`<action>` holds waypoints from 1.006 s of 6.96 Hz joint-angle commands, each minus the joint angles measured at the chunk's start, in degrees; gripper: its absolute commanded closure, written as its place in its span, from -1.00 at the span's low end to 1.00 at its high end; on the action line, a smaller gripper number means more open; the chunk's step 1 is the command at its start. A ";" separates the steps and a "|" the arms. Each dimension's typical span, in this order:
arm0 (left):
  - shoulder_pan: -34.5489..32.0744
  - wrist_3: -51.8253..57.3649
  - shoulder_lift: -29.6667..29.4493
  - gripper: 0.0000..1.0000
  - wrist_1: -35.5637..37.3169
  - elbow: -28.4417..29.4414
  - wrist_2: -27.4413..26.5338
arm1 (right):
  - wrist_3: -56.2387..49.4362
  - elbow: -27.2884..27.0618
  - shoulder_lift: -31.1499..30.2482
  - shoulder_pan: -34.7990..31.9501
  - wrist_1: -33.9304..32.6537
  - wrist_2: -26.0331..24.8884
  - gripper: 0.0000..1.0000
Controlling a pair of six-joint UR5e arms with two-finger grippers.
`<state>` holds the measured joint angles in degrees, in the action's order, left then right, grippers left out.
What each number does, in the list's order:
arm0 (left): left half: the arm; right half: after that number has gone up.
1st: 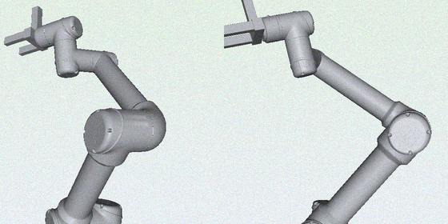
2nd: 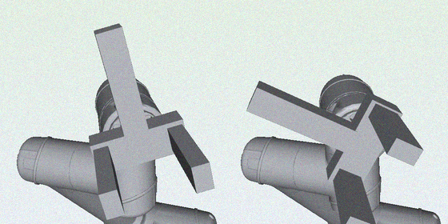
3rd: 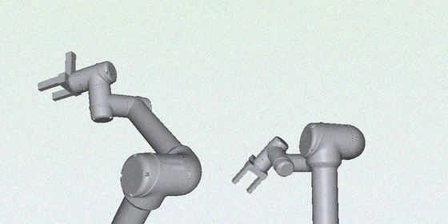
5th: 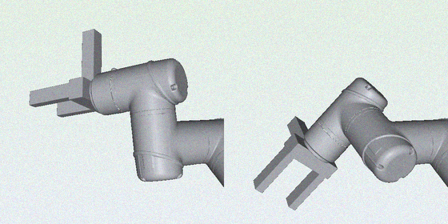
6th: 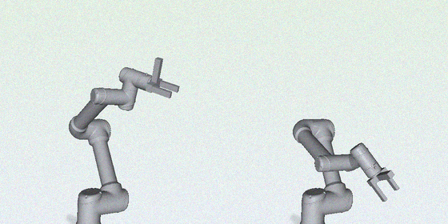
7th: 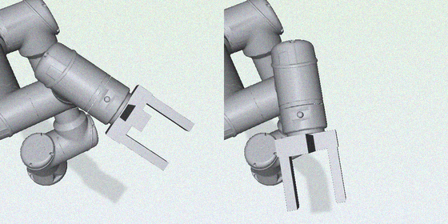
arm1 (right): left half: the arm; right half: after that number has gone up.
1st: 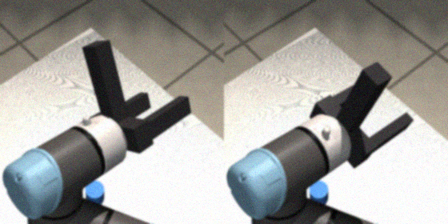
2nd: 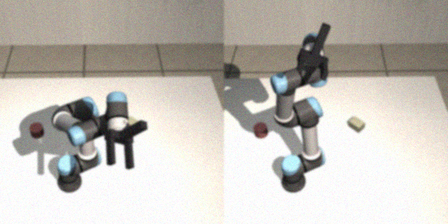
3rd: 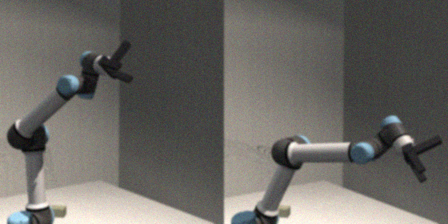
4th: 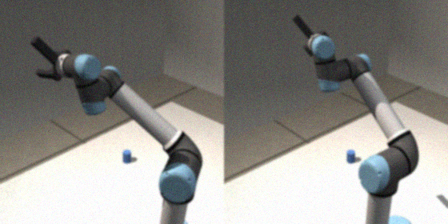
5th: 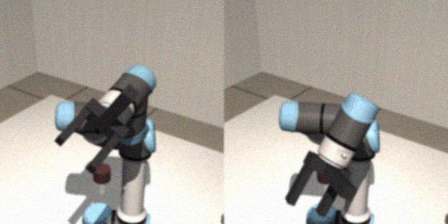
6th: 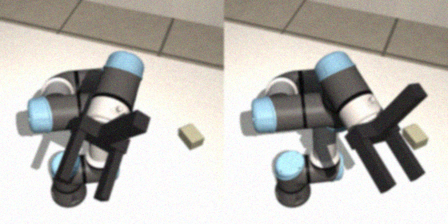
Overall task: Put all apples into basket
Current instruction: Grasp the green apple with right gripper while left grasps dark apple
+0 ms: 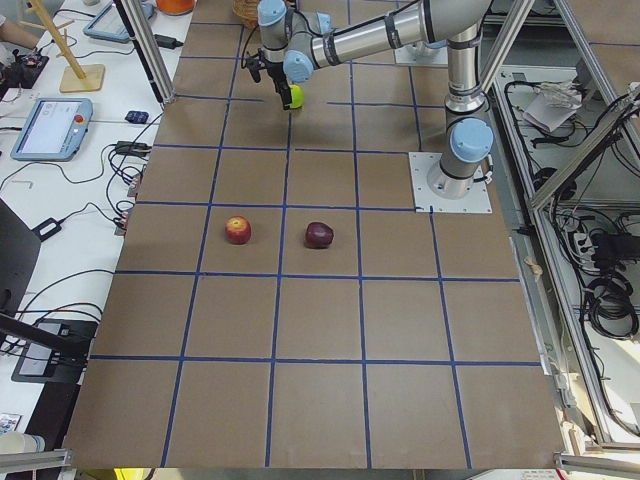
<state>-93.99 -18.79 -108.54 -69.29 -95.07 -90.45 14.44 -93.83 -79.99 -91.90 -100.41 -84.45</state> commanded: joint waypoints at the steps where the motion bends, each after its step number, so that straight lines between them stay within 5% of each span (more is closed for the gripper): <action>1: 12.47 34.91 4.20 -0.87 0.88 -5.54 -10.05 | 11.71 -0.74 7.96 -10.89 -11.50 0.17 -1.00; 5: 39.17 75.67 6.33 -0.87 6.62 -13.55 -7.48 | 18.70 -0.04 15.65 -16.65 -17.10 3.65 -1.00; 7: 45.55 80.58 3.88 -0.93 9.43 -17.68 -6.41 | 18.52 0.05 16.96 -16.56 -17.10 4.82 -1.00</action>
<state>-51.82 59.05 -103.18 -61.39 -110.47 -97.40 32.94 -93.86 -63.95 -108.44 -117.45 -80.71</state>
